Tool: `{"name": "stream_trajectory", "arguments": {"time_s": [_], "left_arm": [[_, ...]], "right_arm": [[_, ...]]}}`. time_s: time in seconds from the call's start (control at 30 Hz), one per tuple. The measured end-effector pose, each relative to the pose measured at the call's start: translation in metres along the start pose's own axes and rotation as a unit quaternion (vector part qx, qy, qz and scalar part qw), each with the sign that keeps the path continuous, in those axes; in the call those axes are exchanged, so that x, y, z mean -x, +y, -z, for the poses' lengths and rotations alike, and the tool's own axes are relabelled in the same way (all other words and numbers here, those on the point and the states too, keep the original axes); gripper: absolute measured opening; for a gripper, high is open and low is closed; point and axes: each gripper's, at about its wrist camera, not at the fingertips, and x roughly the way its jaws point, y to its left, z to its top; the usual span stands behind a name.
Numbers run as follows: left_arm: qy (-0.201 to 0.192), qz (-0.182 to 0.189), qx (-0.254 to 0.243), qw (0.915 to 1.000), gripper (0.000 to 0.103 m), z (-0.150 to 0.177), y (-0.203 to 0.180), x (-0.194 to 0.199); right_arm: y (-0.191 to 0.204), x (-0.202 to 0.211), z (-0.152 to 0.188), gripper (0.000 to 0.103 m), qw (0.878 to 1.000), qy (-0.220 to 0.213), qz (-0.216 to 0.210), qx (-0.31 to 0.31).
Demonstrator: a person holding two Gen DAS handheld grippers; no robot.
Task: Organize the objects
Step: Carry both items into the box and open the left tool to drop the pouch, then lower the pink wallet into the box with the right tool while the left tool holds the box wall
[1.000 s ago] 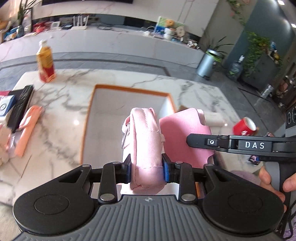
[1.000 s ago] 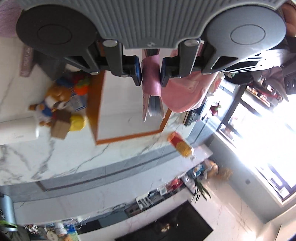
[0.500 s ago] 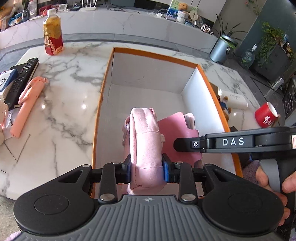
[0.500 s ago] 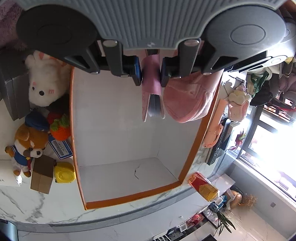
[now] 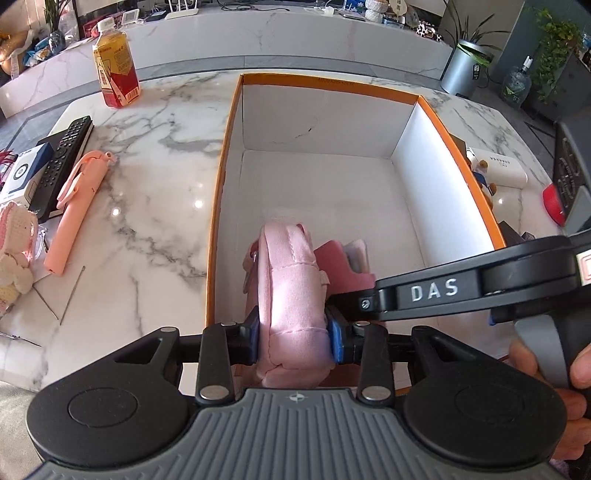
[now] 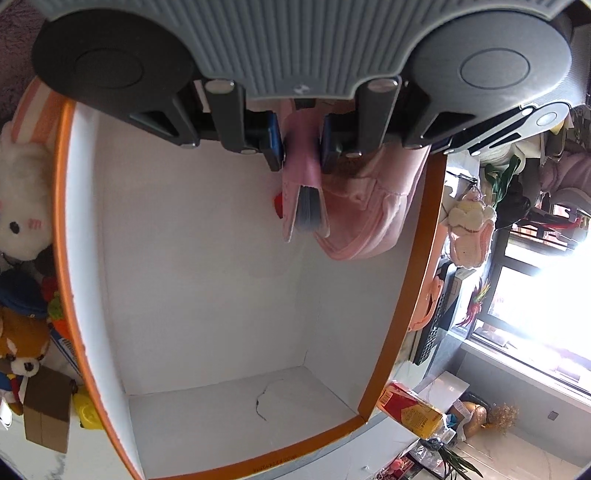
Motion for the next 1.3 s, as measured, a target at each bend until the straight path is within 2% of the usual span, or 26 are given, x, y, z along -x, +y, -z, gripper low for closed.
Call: {"name": "stream_trajectory", "arguments": {"time_s": [0.07, 0.13, 0.23, 0.3, 0.4, 0.5, 0.6, 0.67, 0.73, 0.77, 0.83, 0.97, 1.07, 1.17, 1.3], "left_arm": [[-0.003, 0.001, -0.006, 1.0000, 0.046, 0.001, 0.000, 0.002], [-0.009, 0.012, -0.009, 0.9998, 0.058, 0.002, 0.002, 0.006], [-0.019, 0.022, -0.016, 0.9995, 0.061, 0.006, 0.003, 0.016], [-0.030, 0.014, -0.021, 0.9992, 0.069, 0.009, 0.005, 0.024], [-0.057, 0.025, -0.019, 0.9979, 0.068, 0.012, 0.010, 0.041], [-0.081, 0.015, -0.004, 0.9966, 0.077, 0.012, 0.018, 0.052], [-0.071, 0.005, 0.005, 0.9974, 0.078, 0.008, 0.027, 0.047], [-0.057, 0.021, 0.021, 0.9979, 0.075, 0.009, 0.036, 0.041], [-0.041, 0.033, 0.042, 0.9978, 0.064, 0.010, 0.044, 0.035], [-0.036, 0.035, 0.047, 0.9976, 0.063, 0.011, 0.047, 0.032], [-0.031, 0.036, 0.051, 0.9976, 0.053, 0.013, 0.051, 0.027], [-0.013, 0.016, 0.047, 0.9987, 0.036, 0.015, 0.053, 0.020], [-0.010, -0.001, 0.044, 0.9990, 0.034, 0.017, 0.056, 0.018], [-0.010, 0.008, 0.047, 0.9988, 0.033, 0.017, 0.059, 0.018], [-0.011, 0.014, 0.046, 0.9988, 0.032, 0.018, 0.060, 0.017]], "right_arm": [[0.000, -0.004, 0.000, 0.023, 1.000, 0.004, -0.001, -0.002], [0.001, -0.007, 0.000, 0.023, 1.000, 0.005, 0.003, -0.003], [0.003, -0.009, 0.001, 0.023, 1.000, 0.004, 0.008, 0.000], [0.004, -0.008, 0.001, 0.023, 1.000, 0.001, 0.010, 0.001], [0.006, -0.003, 0.002, 0.023, 1.000, -0.007, 0.020, 0.009], [0.010, -0.001, 0.003, 0.023, 1.000, -0.011, 0.026, 0.014], [0.016, 0.002, 0.004, 0.023, 1.000, -0.009, 0.016, 0.013], [0.024, 0.003, 0.005, 0.023, 0.999, -0.014, 0.018, 0.023], [0.029, 0.002, 0.005, 0.023, 0.999, -0.016, 0.025, 0.031], [0.029, 0.000, 0.004, 0.023, 0.999, -0.015, 0.030, 0.030], [0.027, -0.008, 0.002, 0.023, 0.999, -0.008, 0.046, 0.020], [0.025, -0.015, 0.002, 0.024, 0.999, -0.002, 0.046, -0.001], [0.031, -0.014, 0.003, 0.029, 0.999, -0.003, 0.038, -0.001], [0.032, -0.015, 0.003, 0.031, 0.999, -0.003, 0.037, 0.000], [0.028, -0.012, 0.005, 0.033, 1.000, -0.005, 0.015, -0.015]]}}
